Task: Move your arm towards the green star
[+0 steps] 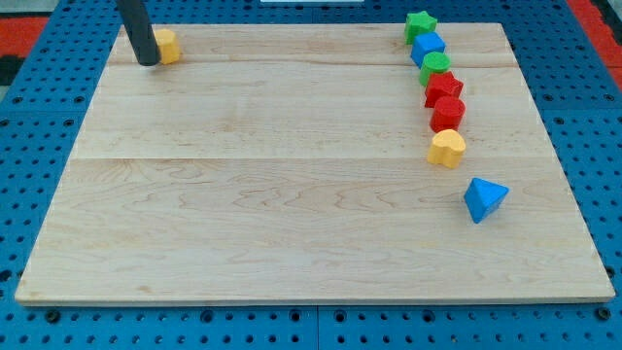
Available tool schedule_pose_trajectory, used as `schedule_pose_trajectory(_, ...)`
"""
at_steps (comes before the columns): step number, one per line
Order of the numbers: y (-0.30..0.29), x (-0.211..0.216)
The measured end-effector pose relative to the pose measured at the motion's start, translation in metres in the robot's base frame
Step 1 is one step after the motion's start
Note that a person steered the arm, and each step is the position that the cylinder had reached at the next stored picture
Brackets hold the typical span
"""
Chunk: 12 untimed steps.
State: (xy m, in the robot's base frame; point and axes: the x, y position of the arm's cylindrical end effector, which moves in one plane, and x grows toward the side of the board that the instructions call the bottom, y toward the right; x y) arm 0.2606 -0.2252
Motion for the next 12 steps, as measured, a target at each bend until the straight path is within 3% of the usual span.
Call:
schedule_pose_trajectory(1, 0.002, -0.013)
schedule_pose_trajectory(3, 0.027, 0.005)
schedule_pose_trajectory(6, 0.171, 0.096)
schedule_pose_trajectory(7, 0.181, 0.137)
schedule_pose_trajectory(8, 0.183, 0.137)
schedule_pose_trajectory(9, 0.179, 0.107)
schedule_pose_trajectory(10, 0.185, 0.036)
schedule_pose_trajectory(11, 0.244, -0.031)
schedule_pose_trajectory(12, 0.276, -0.069)
